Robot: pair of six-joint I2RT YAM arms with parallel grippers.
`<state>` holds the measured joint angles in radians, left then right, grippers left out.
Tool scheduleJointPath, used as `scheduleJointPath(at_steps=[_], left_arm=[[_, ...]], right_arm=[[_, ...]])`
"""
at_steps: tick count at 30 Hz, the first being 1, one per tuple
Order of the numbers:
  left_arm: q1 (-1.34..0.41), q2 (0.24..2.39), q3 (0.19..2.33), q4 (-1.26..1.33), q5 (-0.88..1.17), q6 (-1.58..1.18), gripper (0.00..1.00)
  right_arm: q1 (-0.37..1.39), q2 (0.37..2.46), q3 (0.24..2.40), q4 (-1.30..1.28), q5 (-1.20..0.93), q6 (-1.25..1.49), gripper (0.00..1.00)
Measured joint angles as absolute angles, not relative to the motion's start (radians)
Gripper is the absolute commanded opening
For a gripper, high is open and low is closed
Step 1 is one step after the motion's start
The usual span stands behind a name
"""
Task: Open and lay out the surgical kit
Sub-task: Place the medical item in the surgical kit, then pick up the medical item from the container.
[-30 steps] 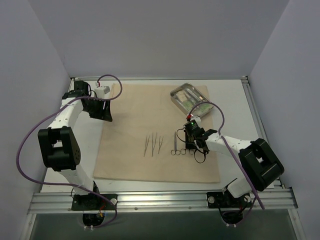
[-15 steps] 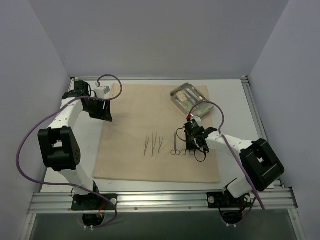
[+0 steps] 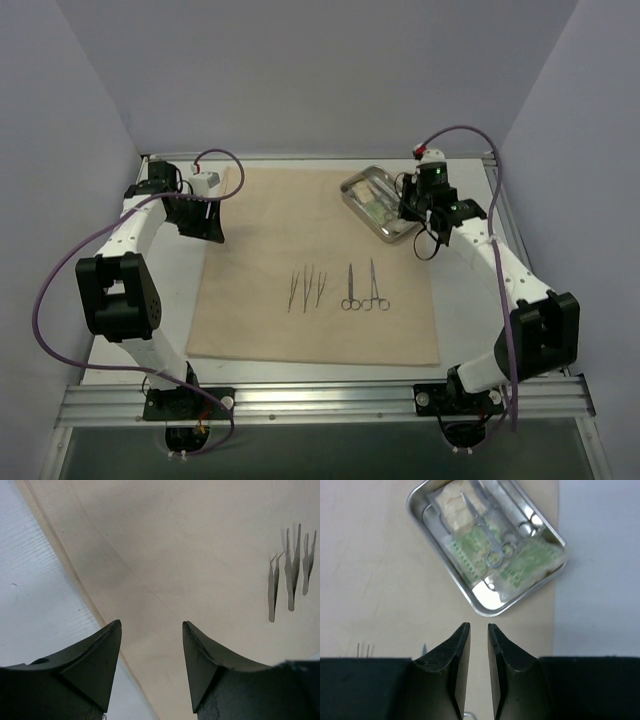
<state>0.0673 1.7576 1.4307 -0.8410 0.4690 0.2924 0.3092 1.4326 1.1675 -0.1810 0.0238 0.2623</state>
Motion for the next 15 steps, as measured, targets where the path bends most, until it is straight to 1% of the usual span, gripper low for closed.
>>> scheduleJointPath(at_steps=[3, 7, 11, 15], left_arm=[[0.067, 1.758, 1.431, -0.841, 0.459, 0.292, 0.61], [0.067, 1.758, 1.431, -0.841, 0.438, 0.293, 0.61], [0.068, 1.758, 1.431, -0.841, 0.418, 0.295, 0.61], [0.069, 1.761, 1.431, -0.841, 0.403, 0.297, 0.61]], right_arm=[[0.246, 1.573, 1.307, -0.168, -0.014, 0.173, 0.2], [0.226, 1.822, 1.52, -0.17, -0.062, 0.054, 0.25], [0.223, 2.044, 1.718, -0.215, -0.101, -0.043, 0.25], [0.217, 2.184, 1.81, -0.247, -0.133, -0.101, 0.25]])
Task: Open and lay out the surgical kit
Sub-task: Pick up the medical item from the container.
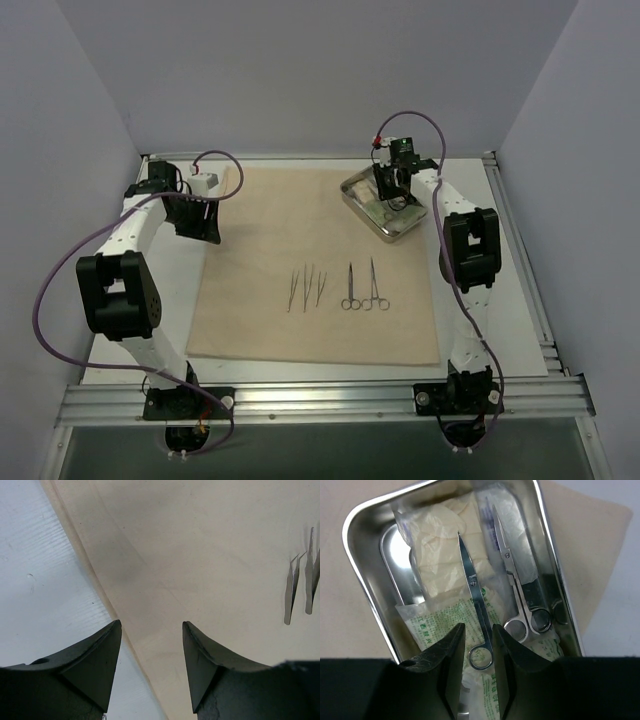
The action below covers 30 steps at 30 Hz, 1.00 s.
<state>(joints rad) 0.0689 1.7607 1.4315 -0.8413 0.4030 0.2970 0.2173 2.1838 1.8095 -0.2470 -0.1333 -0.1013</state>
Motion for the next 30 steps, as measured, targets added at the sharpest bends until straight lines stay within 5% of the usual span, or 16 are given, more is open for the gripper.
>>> scheduleJointPath(at_steps=[22, 30], left_arm=[[0.073, 1.801, 1.438, -0.842, 0.395, 0.3, 0.61], [0.074, 1.801, 1.438, -0.842, 0.395, 0.3, 0.61]], right_arm=[[0.183, 2.316, 1.858, -0.288, -0.229, -0.152, 0.24], [0.183, 2.324, 1.868, -0.3, -0.241, -0.181, 0.11]])
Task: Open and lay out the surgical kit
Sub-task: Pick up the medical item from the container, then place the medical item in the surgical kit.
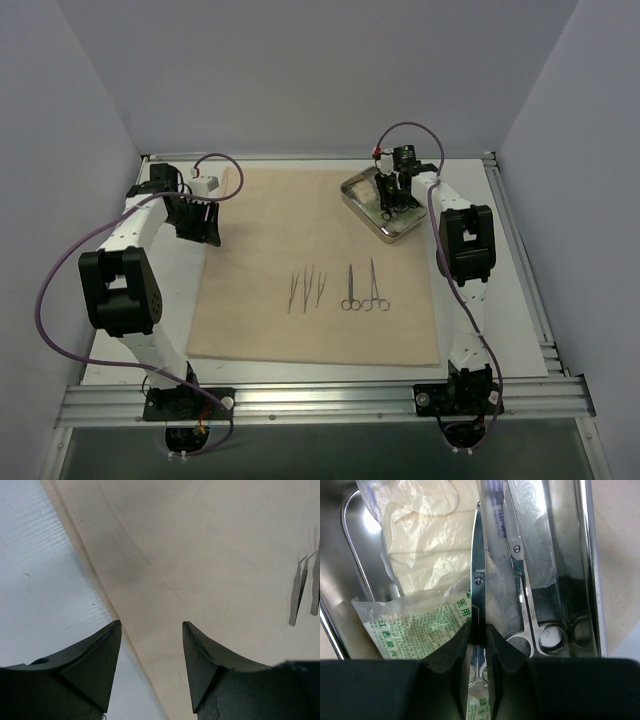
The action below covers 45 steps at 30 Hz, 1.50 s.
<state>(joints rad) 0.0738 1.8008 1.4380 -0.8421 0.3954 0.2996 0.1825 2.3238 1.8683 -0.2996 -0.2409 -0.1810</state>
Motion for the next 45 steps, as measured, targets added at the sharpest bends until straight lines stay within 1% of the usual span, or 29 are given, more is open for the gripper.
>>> scheduleJointPath(at_steps=[4, 7, 14, 26, 28, 29, 33, 37, 41, 45], left_arm=[[0.074, 1.801, 1.438, -0.842, 0.395, 0.3, 0.61], [0.074, 1.801, 1.438, -0.842, 0.395, 0.3, 0.61], [0.074, 1.801, 1.438, -0.842, 0.396, 0.3, 0.61], [0.074, 1.801, 1.438, -0.842, 0.396, 0.3, 0.61], [0.075, 1.801, 1.438, -0.842, 0.397, 0.3, 0.61], [0.075, 1.801, 1.438, -0.842, 0.398, 0.3, 0.61], [0.077, 1.801, 1.438, -0.842, 0.403, 0.3, 0.61], [0.08, 1.801, 1.438, -0.841, 0.412, 0.3, 0.61], [0.081, 1.8, 1.438, -0.841, 0.425, 0.3, 0.61], [0.081, 1.797, 1.435, -0.841, 0.433, 0.3, 0.61]], right_arm=[[0.183, 2.324, 1.868, -0.3, -0.243, -0.208, 0.05], [0.183, 2.324, 1.869, -0.3, -0.243, -0.23, 0.03], [0.183, 2.294, 1.874, -0.294, -0.242, -0.25, 0.01], [0.183, 2.135, 1.854, -0.166, -0.228, -0.187, 0.0], [0.187, 2.08, 1.774, -0.117, -0.208, -0.131, 0.0], [0.192, 2.033, 1.699, -0.08, -0.191, -0.098, 0.0], [0.236, 1.802, 1.437, -0.049, -0.083, 0.044, 0.0], [0.323, 1.585, 1.236, -0.048, -0.001, 0.179, 0.0], [0.358, 1.484, 1.065, -0.075, 0.035, 0.279, 0.0], [0.353, 1.444, 0.874, -0.108, 0.066, 0.353, 0.0]])
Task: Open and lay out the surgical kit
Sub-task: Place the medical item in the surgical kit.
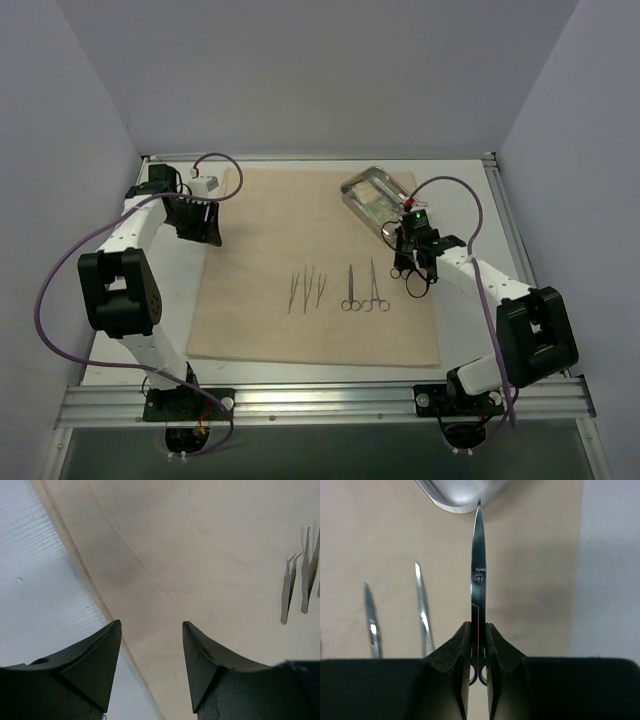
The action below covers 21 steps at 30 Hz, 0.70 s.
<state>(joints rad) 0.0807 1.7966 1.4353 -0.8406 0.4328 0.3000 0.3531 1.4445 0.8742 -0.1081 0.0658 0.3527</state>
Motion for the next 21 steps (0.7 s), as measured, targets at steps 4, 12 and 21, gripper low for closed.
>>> scheduleJointPath(at_steps=[4, 12, 21], left_arm=[[0.081, 1.788, 1.433, -0.841, 0.442, 0.3, 0.61], [0.081, 1.762, 1.432, -0.841, 0.446, 0.3, 0.61], [0.081, 1.757, 1.432, -0.841, 0.446, 0.3, 0.61]], right_arm=[[0.351, 1.443, 0.747, -0.118, 0.049, 0.371, 0.0], [0.351, 1.477, 0.715, -0.1, 0.026, 0.368, 0.0], [0.354, 1.482, 0.715, -0.13, 0.026, 0.375, 0.0]])
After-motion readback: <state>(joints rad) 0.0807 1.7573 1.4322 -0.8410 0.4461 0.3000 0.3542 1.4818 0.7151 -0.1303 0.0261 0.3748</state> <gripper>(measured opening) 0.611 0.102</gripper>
